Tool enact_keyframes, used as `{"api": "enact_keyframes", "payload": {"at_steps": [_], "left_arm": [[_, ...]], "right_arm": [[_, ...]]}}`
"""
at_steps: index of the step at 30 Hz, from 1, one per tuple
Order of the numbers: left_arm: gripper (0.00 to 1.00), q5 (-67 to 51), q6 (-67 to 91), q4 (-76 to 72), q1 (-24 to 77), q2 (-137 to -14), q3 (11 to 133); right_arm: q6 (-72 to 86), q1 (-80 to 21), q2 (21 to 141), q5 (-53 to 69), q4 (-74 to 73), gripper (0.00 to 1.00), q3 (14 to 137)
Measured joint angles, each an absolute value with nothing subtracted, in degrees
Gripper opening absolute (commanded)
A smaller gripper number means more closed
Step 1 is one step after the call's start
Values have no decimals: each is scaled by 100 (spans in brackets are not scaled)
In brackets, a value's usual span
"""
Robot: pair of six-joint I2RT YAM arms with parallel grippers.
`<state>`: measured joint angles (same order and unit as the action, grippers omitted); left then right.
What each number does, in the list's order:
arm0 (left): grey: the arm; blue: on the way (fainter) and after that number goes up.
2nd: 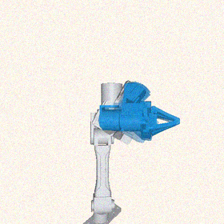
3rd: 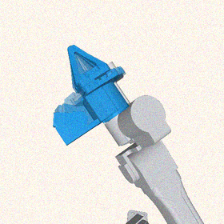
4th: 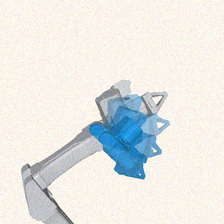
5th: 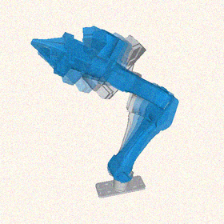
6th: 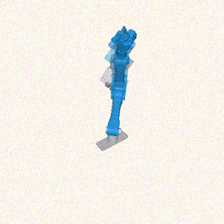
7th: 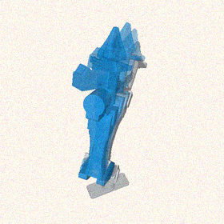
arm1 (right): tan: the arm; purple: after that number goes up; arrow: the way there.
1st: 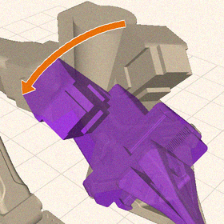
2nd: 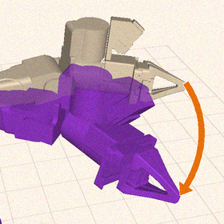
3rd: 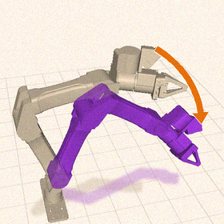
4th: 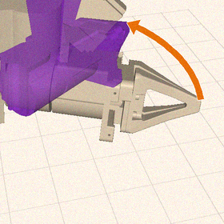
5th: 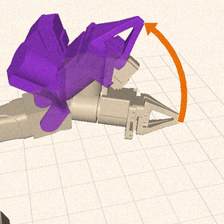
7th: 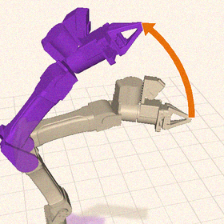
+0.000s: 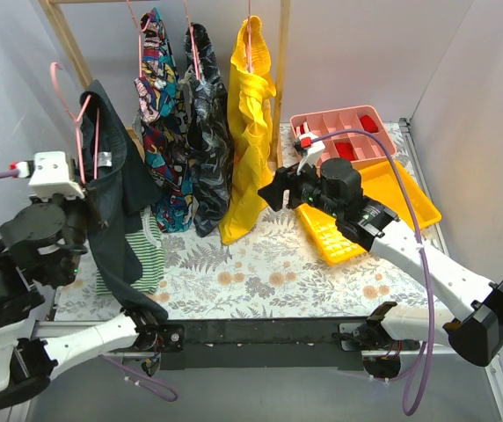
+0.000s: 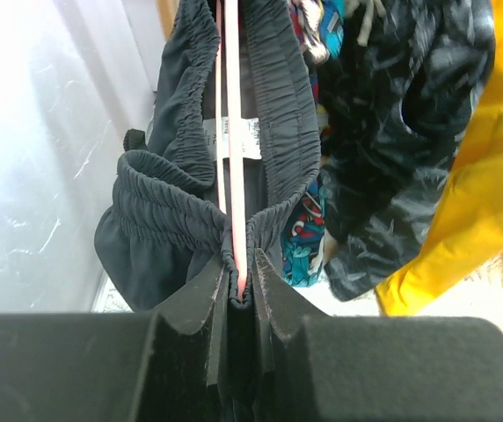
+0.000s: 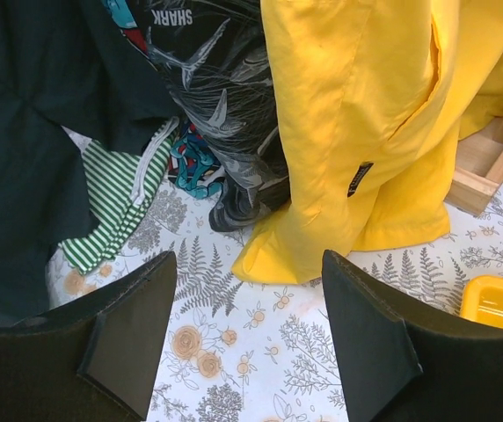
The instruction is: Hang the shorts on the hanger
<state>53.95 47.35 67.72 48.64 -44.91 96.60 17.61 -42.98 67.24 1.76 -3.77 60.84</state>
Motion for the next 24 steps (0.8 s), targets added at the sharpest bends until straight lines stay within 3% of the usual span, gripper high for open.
{"api": "enact_keyframes", "payload": {"at_steps": [9, 15, 18, 21, 24], "left_arm": [[0, 6578, 5478, 6904, 6866, -4407, 9301], [0, 7478, 5839, 7223, 7046, -5002, 9478], [0, 7867, 4322, 5614, 7067, -4755, 8565], [0, 8138, 1428, 2440, 7118, -4248, 7190], [0, 8333, 843, 1863, 7166, -4270, 7255]], "right_arm": [[1747, -4327, 6582, 191, -486, 74, 6007], [1686, -4327, 6493, 187, -572, 74, 5935], [1660, -4327, 6453, 187, -617, 74, 5889], [1649, -4327, 6453, 189, -613, 73, 5867], [1649, -4327, 6453, 200, -609, 73, 5852]]}}
